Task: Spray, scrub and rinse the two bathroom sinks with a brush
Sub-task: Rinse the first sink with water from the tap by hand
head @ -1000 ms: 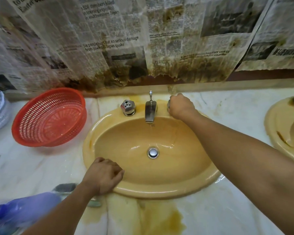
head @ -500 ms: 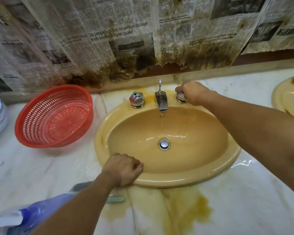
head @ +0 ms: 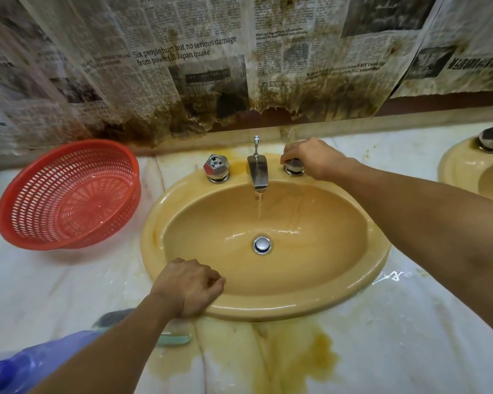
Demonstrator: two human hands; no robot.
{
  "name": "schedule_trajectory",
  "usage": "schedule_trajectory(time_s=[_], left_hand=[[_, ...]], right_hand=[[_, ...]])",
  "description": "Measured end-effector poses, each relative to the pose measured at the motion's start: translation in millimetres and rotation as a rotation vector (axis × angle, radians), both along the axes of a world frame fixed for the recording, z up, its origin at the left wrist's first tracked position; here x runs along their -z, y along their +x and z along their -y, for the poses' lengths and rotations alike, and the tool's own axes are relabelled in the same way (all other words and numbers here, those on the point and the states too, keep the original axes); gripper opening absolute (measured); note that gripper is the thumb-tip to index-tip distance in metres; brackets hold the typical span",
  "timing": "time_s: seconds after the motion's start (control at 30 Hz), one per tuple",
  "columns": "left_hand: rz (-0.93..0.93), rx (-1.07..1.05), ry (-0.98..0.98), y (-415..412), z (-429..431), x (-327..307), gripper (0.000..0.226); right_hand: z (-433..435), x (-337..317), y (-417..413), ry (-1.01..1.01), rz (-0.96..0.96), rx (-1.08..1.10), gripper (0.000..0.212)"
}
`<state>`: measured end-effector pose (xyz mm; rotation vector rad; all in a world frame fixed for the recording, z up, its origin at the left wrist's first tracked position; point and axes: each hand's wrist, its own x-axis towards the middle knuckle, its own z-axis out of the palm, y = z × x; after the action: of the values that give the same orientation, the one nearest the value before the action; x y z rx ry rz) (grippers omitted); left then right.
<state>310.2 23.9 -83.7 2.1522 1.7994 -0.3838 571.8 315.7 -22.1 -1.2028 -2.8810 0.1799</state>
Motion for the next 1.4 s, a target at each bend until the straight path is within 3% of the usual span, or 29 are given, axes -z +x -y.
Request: schedule_trajectory(time_s=[0.5, 0.6, 0.7, 0.77, 0.87, 0.93, 1.03, 1.1, 1.2, 1.3, 1.4], left_hand=[[0.001, -0.072, -0.020, 1, -3, -1, 0.077], [-0.006, -0.084, -0.025, 2, -3, -6, 0.078], [-0.015, -0.100, -0.050, 5, -2, -14, 0.074], [-0.023, -0.109, -0.067, 8, -2, -20, 0.065], [-0.019, -0.138, -0.095, 10, -3, -23, 0.048], [-0.018, -0.162, -0.116, 10, -4, -22, 0.041], [-0.030, -0.172, -0.151, 11, -7, -23, 0.040], [-0.018, -0.186, -0.194, 12, -9, -22, 0.041], [0.013, -0.239, -0.280, 7, -17, -12, 0.050], [0.143, -0.310, -0.388, 1, -32, 7, 0.060], [0.186, -0.178, -0.480, 10, -53, 26, 0.062]], right_hand=[[-5, 5, 9, -0.001, -0.093, -0.176, 0.018], [-5, 5, 10, -0.021, -0.046, -0.104, 0.028], [5, 8, 7, -0.095, 0.019, 0.006, 0.060], [27, 12, 2, -0.067, -0.129, 0.137, 0.061], [75, 21, -6, 0.044, -0.593, 0.413, 0.032], [103, 29, -13, -0.210, -0.837, 0.668, 0.023], [126, 43, -27, -1.107, -1.128, 0.993, 0.030], [127, 52, -34, -1.517, -1.263, 1.077, 0.039], [118, 61, -45, -1.709, -1.394, 1.137, 0.040], [111, 61, -53, -1.710, -1.331, 1.145, 0.036], [106, 61, -53, -1.720, -1.257, 1.127, 0.033]])
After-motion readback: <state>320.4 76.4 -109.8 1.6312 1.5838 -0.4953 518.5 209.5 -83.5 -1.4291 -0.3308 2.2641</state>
